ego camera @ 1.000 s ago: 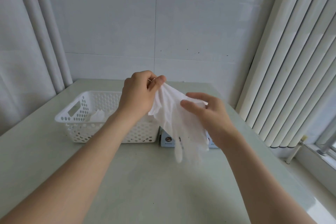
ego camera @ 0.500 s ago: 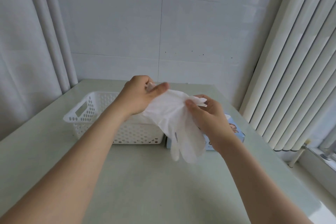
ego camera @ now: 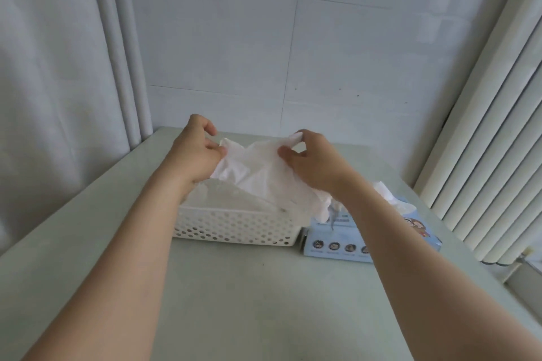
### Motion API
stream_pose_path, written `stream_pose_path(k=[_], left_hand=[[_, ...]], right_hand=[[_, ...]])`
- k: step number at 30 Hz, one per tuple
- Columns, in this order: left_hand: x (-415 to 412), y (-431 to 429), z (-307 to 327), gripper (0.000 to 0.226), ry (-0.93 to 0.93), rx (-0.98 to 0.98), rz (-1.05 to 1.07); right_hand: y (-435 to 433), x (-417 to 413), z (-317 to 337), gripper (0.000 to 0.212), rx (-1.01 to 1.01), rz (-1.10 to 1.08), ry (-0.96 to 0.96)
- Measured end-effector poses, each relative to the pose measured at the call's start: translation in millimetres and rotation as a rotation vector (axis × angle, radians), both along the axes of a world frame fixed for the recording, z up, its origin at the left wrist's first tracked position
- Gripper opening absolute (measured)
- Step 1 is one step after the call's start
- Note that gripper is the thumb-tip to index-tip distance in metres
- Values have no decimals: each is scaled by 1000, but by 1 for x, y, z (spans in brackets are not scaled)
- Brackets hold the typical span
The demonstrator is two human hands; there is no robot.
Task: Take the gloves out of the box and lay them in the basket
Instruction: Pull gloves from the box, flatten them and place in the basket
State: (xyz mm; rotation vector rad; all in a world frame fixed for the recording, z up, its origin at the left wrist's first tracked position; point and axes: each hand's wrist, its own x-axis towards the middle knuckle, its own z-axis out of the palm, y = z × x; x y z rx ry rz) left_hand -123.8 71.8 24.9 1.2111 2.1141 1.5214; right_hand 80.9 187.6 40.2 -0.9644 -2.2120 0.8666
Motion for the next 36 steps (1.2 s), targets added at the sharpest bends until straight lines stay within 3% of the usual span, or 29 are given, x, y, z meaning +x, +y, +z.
stream_pose_path(k=[2, 4, 6, 9, 11, 13, 17, 19, 22, 25, 30, 33, 36], left_hand=[[-10, -4, -7, 16, 176, -63, 52], [-17, -8, -12, 28, 302, -150, 89], [-16, -10, -14, 44, 361, -245, 127], [-10, -10, -17, 43, 433, -404, 164], [-8, -10, -19, 35, 487, -506, 176], [-7, -9, -20, 33, 529, -587, 177], [-3, -11, -21, 17, 550, -694, 148], [-4, -11, -22, 28, 519, -740, 120], [-4, -10, -21, 42, 559, -724, 93], [2, -5, -17, 33, 682, -662, 23], [11, -2, -10, 39, 362, -724, -258], [10, 0, -14, 40, 384, -801, -312], [9, 4, -14, 35, 427, -735, -261]], right_hand=[[5, -19, 1, 13, 36, 32, -119], [7, -37, -2, 11, 59, 70, -213], [8, -49, -8, 22, 74, 104, -303], [9, -63, -22, 12, 150, 121, -493], [8, -67, -31, 39, 228, 110, -623], [5, -68, -32, 52, 300, 72, -676], [-7, -66, -25, 41, 605, 21, -827], [-12, -65, -22, 35, 699, 14, -826], [-16, -63, -16, 45, 547, 153, -787], [-18, -62, -17, 68, 316, 255, -967], [-11, -63, -24, 44, 286, 233, -1123], [-11, -62, -33, 39, 294, 252, -1089], [-12, -58, -35, 41, 268, 247, -995]])
